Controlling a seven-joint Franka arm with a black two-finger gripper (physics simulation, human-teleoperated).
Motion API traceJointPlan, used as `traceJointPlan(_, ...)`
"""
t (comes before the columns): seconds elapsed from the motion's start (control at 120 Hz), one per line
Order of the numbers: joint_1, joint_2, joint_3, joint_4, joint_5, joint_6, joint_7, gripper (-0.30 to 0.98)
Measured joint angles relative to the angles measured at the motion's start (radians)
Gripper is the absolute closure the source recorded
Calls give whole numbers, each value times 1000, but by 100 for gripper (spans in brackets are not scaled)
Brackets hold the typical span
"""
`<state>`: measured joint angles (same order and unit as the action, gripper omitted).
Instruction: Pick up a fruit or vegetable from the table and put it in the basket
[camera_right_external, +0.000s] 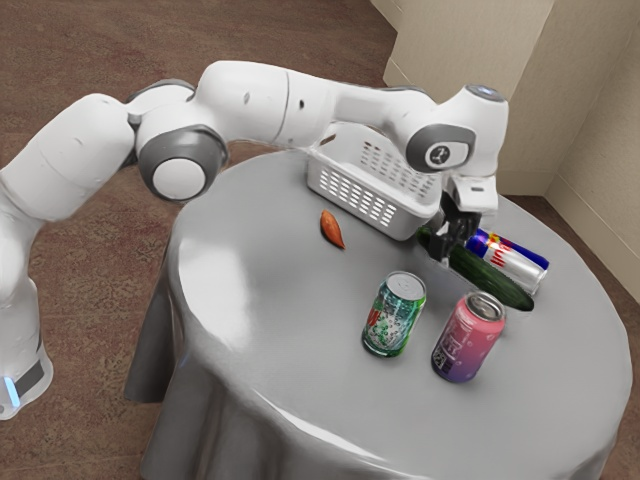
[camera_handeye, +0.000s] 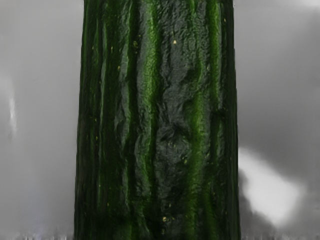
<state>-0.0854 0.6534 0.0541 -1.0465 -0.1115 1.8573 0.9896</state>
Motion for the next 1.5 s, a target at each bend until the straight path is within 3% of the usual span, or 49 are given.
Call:
traceJointPlan(0.317, 9, -372, 6, -358, 50, -8, -3, 49)
traceJointPlan(0.592, 195, -455, 10, -406, 119, -60, -4, 48)
traceJointPlan(0.833, 357, -461, 9, -409, 150, -86, 0, 50)
traceJointPlan(0.983, 427, -401, 0, -327, 155, -89, 5, 50)
traceJointPlan(1.117, 495, -330, -82, -239, 155, -92, 11, 50)
traceJointPlan(1.5, 530, -266, -118, -178, 154, -86, 25, 50)
